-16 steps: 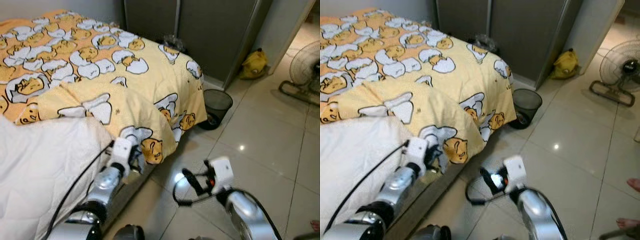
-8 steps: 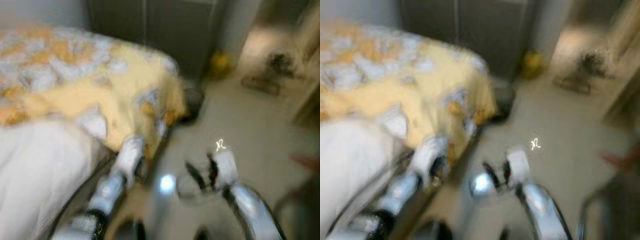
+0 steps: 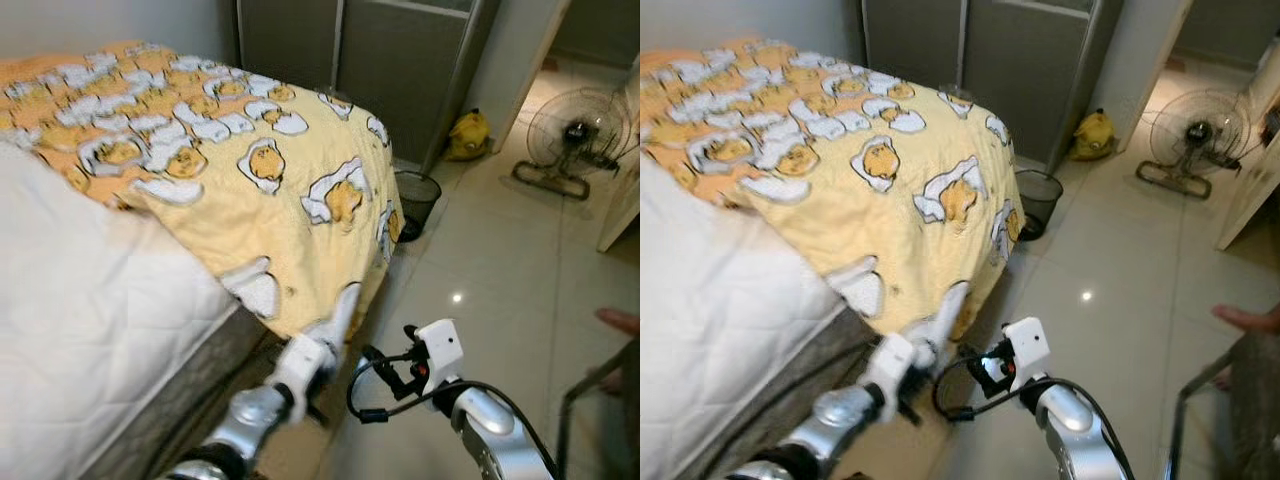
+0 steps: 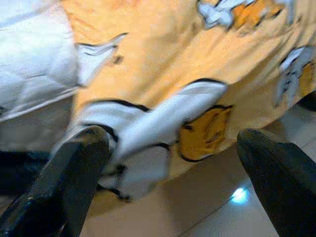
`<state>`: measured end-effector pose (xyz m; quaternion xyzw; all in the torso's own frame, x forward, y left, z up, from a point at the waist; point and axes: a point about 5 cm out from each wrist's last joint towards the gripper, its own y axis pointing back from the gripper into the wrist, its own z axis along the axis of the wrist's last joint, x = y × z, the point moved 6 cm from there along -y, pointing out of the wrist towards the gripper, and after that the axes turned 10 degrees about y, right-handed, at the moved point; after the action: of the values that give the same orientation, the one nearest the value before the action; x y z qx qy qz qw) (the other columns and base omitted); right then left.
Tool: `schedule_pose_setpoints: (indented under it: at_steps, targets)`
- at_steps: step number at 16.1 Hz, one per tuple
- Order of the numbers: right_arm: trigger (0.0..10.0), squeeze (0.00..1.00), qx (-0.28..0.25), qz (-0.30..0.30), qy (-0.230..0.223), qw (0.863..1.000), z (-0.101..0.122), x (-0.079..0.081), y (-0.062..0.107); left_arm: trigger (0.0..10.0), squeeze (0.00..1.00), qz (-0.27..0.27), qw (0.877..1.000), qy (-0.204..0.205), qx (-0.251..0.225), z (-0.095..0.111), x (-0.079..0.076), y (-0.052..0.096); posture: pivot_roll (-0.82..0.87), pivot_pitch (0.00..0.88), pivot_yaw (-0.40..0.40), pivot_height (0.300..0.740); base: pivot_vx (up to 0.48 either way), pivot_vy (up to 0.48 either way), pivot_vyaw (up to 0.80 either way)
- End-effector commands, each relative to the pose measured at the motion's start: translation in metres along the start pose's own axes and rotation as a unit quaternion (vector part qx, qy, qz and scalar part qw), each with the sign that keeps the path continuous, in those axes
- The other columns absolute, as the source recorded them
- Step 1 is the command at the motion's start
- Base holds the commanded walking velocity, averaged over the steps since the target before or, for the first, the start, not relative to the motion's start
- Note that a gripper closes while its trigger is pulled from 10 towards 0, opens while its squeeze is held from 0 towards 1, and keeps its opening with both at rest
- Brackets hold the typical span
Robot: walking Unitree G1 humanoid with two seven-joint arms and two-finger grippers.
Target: Clean up the room
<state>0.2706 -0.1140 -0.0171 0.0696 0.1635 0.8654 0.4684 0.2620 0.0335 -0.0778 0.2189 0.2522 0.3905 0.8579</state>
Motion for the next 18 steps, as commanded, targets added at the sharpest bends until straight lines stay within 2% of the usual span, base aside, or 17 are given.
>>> schedule_pose_setpoints:
  at_steps: [1, 2, 3, 4, 5, 6, 7, 9, 10, 11, 12, 14, 16, 18]
  targets:
    - [10.0, 0.00, 0.008, 0.019, 0.001, 1.000, -0.001, -0.003, 0.003, 10.0, 0.00, -0.042, 0.998, 0.001, 0.035, -0.014, -0.018, -0.002, -0.06, 0.000, 0.000, 0.740, 0.000, 0.000, 0.00]
    - [10.0, 0.00, 0.012, 0.027, 0.002, 1.000, -0.003, -0.001, 0.004, 10.0, 0.00, -0.053, 0.998, 0.002, 0.043, -0.017, -0.022, -0.002, -0.06, 0.000, -0.001, 0.740, 0.000, 0.000, 0.00]
    - [10.0, 0.00, 0.021, 0.037, 0.005, 0.999, -0.007, -0.001, 0.008, 10.0, 0.00, -0.114, 0.989, 0.048, 0.077, -0.028, -0.043, -0.002, -0.06, 0.000, -0.007, 0.740, 0.000, 0.000, 0.00]
    - [10.0, 0.00, 0.027, 0.042, 0.007, 0.999, -0.010, -0.001, 0.010, 10.0, 0.00, -0.159, 0.979, 0.088, 0.088, -0.030, -0.059, -0.002, -0.06, 0.000, -0.012, 0.740, 0.000, 0.000, 0.00]
    - [10.0, 0.00, 0.031, 0.047, 0.010, 0.998, -0.011, 0.000, 0.012, 10.0, 0.00, -0.207, 0.964, 0.146, 0.080, -0.020, -0.077, -0.003, -0.06, 0.000, -0.018, 0.740, 0.000, 0.000, 0.00]
    - [10.0, 0.00, 0.030, 0.047, 0.011, 0.998, -0.011, -0.001, 0.012, 10.0, 0.00, -0.224, 0.958, 0.158, 0.080, -0.016, -0.084, -0.004, -0.06, 0.000, -0.026, 0.740, 0.000, 0.000, 0.00]
    - [10.0, 0.00, 0.030, 0.053, 0.011, 0.998, -0.010, 0.000, 0.012, 10.0, 0.00, -0.243, 0.954, 0.150, 0.096, -0.019, -0.091, -0.003, -0.06, 0.000, -0.032, 0.740, 0.000, 0.000, 0.00]
    - [10.0, 0.00, 0.039, 0.075, 0.011, 0.996, -0.011, 0.003, 0.015, 10.0, 0.00, -0.305, 0.932, 0.155, 0.120, -0.023, -0.113, 0.004, -0.07, 0.000, -0.037, 0.740, 0.000, 0.000, 0.00]
    - [10.0, 0.00, 0.041, 0.077, 0.011, 0.996, -0.012, 0.003, 0.015, 10.0, 0.00, -0.309, 0.930, 0.159, 0.119, -0.023, -0.114, 0.004, -0.07, 0.000, -0.037, 0.740, 0.000, 0.000, 0.00]
    - [10.0, 0.00, 0.045, 0.080, 0.012, 0.996, -0.015, 0.003, 0.017, 10.0, 0.00, -0.302, 0.935, 0.161, 0.093, -0.013, -0.116, -0.001, -0.07, 0.000, -0.038, 0.740, 0.000, 0.000, 0.00]
    - [10.0, 0.00, 0.048, 0.080, 0.012, 0.996, -0.016, 0.003, 0.019, 10.0, 1.00, -0.301, 0.937, 0.158, 0.080, -0.008, -0.118, -0.003, -0.07, 0.000, -0.039, 0.740, 0.000, 0.000, 0.00]
    - [10.0, 0.00, 0.047, 0.081, 0.010, 0.996, -0.016, 0.004, 0.019, 10.0, 1.00, -0.299, 0.939, 0.142, 0.094, -0.012, -0.119, -0.002, -0.07, 0.000, -0.039, 0.740, 0.000, 0.000, 0.00]
    - [10.0, 0.00, 0.040, 0.084, 0.005, 0.996, -0.013, 0.005, 0.018, 10.0, 1.00, -0.274, 0.950, 0.115, 0.102, -0.021, -0.112, -0.003, -0.07, 0.000, -0.039, 0.740, 0.000, 0.000, 0.00]
    - [10.0, 0.00, 0.041, 0.091, 0.006, 0.995, -0.013, 0.004, 0.018, 10.0, 1.00, -0.261, 0.955, 0.105, 0.093, -0.019, -0.108, -0.004, -0.06, 0.000, -0.039, 0.740, 0.000, 0.000, 0.00]
